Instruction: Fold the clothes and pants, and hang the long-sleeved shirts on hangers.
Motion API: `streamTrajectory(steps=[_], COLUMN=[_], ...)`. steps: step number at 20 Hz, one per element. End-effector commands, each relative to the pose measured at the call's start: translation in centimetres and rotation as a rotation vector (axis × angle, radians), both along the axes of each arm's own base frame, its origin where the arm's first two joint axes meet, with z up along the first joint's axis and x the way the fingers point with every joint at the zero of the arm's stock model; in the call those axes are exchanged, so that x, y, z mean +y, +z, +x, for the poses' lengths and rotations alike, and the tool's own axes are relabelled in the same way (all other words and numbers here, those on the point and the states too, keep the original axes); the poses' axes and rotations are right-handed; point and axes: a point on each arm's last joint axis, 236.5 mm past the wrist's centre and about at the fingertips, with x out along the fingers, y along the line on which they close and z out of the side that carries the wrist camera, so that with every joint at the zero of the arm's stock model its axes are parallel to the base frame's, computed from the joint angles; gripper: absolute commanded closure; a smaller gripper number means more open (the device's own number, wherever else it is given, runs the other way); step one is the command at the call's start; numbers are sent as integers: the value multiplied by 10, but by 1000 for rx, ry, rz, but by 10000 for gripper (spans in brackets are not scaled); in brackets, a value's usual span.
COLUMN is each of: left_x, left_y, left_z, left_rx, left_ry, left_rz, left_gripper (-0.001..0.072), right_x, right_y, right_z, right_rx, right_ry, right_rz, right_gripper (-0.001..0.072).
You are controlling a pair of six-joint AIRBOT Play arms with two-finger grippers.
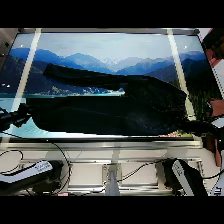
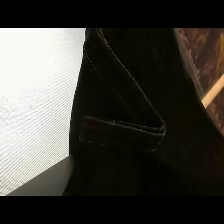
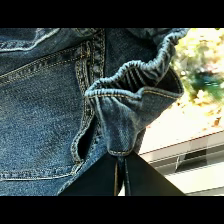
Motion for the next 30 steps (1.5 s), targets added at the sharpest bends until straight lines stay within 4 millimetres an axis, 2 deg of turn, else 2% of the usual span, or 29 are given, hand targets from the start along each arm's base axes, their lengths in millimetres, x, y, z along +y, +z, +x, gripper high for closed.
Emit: streamTrajectory(steps=[1, 3, 5, 7, 9, 12, 16, 18, 19, 21, 22, 24, 26, 30], left_x=[-7, -7, -7, -6, -4, 7, 28, 26, 24, 20, 21, 35, 55, 74], left_y=[-4, -4, -3, 0, 11, 50, 126, 154, 158, 150, 138, 112, 98, 91], left_z=[3, 3, 4, 7, 14, 31, 53, 53, 47, 25, 9, -28, -58, -84], left_rx=[2, 1, -1, -13, -50, -134, -274, -310, -303, -225, -150, 29, 157, 264], left_ry=[-42, -43, -40, -33, -13, -11, -18, -44, -62, -107, -122, -144, -166, -181], left_rz=[7, 7, 5, 2, -7, 43, 176, 203, 209, 207, 200, 241, 315, 384], left_gripper=[446, 528, 648, 664, 664, 690, 691, 692, 692, 693, 694, 693, 693, 694], right_x=[0, 0, 0, 0, 0, -3, -7, -7, -4, 2, 6, 14, 18, 11], right_y=[0, 0, 0, 0, 0, 1, 8, 17, 23, 30, 32, 30, 25, 16], right_z=[0, 0, 0, 0, 0, 4, 11, 14, 15, 10, 5, -11, -35, -60], right_rx=[0, 0, 0, 0, 0, -18, -41, -49, -46, -22, 1, 66, 162, 262], right_ry=[0, 0, 0, 0, 0, -8, -10, -7, 1, 23, 37, 65, 99, 119], right_rz=[1, 1, 0, 1, 1, -12, -24, -18, -6, 16, 31, 63, 75, 43], right_gripper=[675, 675, 675, 675, 675, 675, 675, 675, 675, 675, 675, 675, 675, 675])
